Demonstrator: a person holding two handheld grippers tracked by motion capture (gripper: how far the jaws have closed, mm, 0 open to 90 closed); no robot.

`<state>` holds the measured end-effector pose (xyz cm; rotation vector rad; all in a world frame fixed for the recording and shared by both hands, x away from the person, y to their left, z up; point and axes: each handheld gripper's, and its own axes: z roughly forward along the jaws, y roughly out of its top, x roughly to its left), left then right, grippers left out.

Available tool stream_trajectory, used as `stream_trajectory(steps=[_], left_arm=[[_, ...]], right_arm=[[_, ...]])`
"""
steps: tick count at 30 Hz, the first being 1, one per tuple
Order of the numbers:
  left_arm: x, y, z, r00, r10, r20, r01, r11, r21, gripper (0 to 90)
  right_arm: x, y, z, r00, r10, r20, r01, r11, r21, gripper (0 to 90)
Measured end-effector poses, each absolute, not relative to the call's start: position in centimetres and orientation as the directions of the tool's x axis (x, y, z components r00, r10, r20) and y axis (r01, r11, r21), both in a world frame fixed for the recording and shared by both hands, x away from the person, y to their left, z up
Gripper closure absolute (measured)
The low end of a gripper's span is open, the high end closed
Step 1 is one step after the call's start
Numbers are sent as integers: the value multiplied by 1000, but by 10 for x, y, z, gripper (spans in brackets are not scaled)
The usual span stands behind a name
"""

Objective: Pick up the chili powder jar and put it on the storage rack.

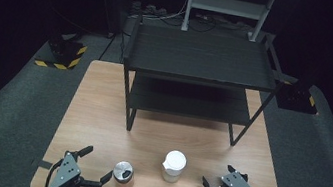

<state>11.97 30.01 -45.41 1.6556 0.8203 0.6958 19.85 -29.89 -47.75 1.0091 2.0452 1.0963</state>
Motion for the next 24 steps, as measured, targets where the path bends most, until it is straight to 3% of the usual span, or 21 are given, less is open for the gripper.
stream_trajectory(steps=[24], left_arm=[[128, 266, -459, 650, 758, 53, 170, -212, 962, 3]], right_arm=[[199, -299, -477, -532, 833, -151, 340, 373, 863, 0]])
